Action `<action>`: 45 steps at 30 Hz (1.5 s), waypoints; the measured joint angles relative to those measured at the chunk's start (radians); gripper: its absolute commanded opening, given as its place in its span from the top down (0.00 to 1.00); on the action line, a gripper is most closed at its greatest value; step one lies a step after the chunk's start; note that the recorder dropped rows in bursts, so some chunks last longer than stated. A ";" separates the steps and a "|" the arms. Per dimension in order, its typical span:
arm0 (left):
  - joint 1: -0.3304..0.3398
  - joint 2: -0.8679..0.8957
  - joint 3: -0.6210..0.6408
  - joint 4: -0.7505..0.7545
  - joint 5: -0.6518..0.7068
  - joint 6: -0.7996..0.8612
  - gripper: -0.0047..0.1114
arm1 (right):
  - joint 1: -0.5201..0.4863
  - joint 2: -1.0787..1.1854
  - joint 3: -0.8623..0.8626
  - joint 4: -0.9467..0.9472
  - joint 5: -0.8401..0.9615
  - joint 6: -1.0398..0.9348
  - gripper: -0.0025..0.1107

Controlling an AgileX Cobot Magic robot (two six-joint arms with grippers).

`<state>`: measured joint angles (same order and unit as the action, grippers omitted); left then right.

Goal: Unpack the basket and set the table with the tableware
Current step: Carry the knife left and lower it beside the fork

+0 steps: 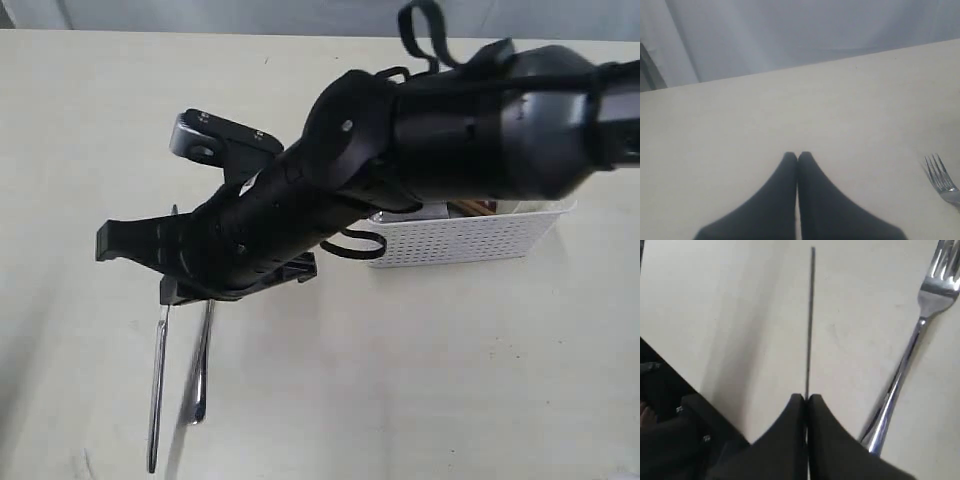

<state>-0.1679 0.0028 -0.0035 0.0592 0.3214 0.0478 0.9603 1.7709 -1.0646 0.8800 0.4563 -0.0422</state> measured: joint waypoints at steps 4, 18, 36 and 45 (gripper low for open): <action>0.000 0.000 0.000 0.000 0.000 0.000 0.96 | 0.000 0.077 -0.062 0.003 -0.036 -0.003 0.98; 0.000 0.000 0.000 0.000 0.000 0.000 0.96 | -0.055 0.226 -0.170 -0.006 -0.046 -0.003 0.98; 0.000 0.000 0.000 0.000 0.000 0.000 0.96 | -0.067 0.269 -0.176 -0.008 -0.034 -0.001 0.98; 0.000 0.000 0.000 0.000 0.000 0.000 0.96 | -0.067 0.269 -0.176 -0.008 -0.058 0.042 0.98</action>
<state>-0.1679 0.0028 -0.0035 0.0592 0.3214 0.0478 0.8929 2.0403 -1.2402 0.8721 0.3982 0.0000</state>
